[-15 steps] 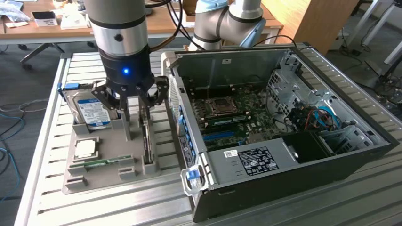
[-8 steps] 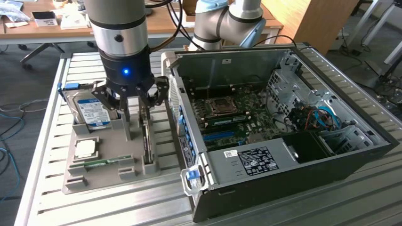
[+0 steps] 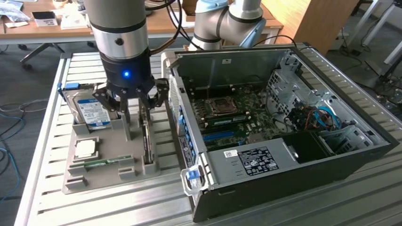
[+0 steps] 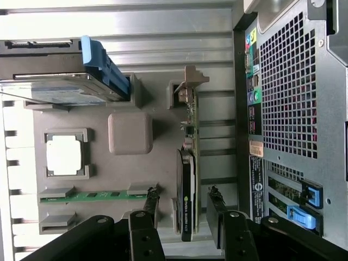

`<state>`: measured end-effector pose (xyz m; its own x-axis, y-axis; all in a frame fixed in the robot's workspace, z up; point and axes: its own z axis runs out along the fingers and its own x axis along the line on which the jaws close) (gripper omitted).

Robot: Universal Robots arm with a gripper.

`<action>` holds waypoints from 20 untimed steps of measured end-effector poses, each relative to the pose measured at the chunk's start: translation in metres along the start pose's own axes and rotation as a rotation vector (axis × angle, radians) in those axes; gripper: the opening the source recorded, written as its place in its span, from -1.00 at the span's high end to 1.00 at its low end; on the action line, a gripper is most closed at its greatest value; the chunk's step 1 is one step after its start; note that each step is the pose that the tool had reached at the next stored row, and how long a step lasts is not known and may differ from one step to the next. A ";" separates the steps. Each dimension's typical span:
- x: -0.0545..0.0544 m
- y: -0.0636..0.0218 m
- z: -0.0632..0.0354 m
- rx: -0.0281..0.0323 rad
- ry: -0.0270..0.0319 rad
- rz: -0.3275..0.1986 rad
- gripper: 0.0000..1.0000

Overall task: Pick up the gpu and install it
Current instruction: 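Pick up the gpu and move the gpu toward the slot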

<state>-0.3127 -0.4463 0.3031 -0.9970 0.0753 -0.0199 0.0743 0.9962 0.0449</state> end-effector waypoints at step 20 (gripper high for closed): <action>0.000 -0.0003 0.0064 0.0002 0.0003 0.000 0.03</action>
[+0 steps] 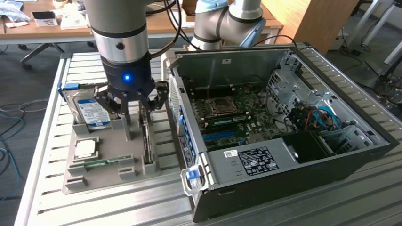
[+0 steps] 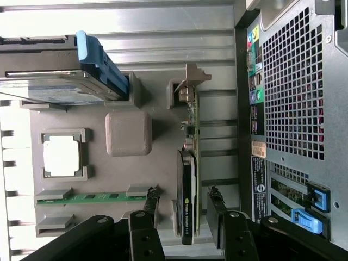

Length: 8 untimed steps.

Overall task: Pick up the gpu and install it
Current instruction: 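Pick up the gpu and move the gpu toward the slot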

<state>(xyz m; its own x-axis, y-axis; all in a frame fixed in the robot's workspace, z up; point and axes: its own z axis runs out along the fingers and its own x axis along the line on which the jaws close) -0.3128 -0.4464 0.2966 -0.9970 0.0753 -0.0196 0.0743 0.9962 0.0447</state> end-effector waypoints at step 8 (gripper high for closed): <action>-0.002 0.0001 0.0017 -0.0002 -0.0002 0.000 0.03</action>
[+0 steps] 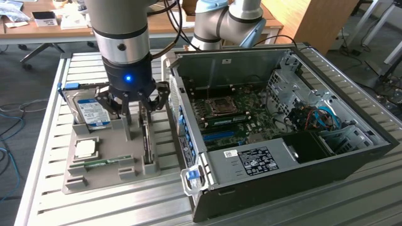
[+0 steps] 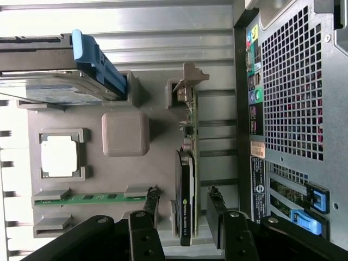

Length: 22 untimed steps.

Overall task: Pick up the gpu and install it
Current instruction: 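Pick up the gpu and move the gpu toward the slot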

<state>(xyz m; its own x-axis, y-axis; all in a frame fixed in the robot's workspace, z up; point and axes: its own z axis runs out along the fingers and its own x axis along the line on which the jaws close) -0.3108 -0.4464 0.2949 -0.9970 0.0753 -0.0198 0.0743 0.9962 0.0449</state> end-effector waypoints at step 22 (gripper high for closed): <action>-0.005 -0.0007 0.0153 0.0000 0.0000 0.000 0.03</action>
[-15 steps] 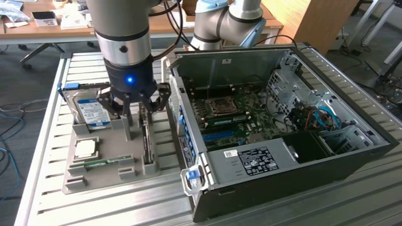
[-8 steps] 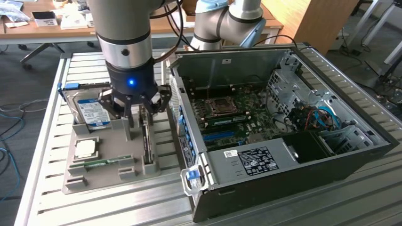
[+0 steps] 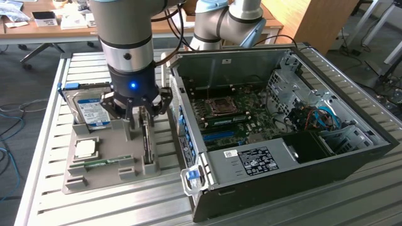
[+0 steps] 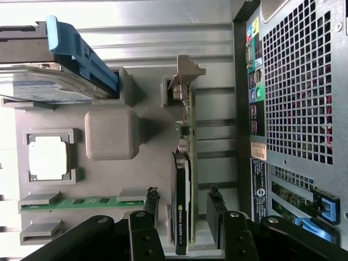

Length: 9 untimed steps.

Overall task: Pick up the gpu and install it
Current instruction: 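Pick up the gpu and move the gpu toward the slot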

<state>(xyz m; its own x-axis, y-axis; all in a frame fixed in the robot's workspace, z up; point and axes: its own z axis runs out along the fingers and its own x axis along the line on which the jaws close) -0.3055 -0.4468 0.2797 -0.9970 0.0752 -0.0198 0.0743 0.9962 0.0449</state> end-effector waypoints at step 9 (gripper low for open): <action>-0.001 -0.0002 0.0041 0.0002 0.0001 0.000 0.03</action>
<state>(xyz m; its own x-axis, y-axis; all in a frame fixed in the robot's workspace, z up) -0.3048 -0.4468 0.2756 -0.9970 0.0753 -0.0197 0.0744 0.9962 0.0447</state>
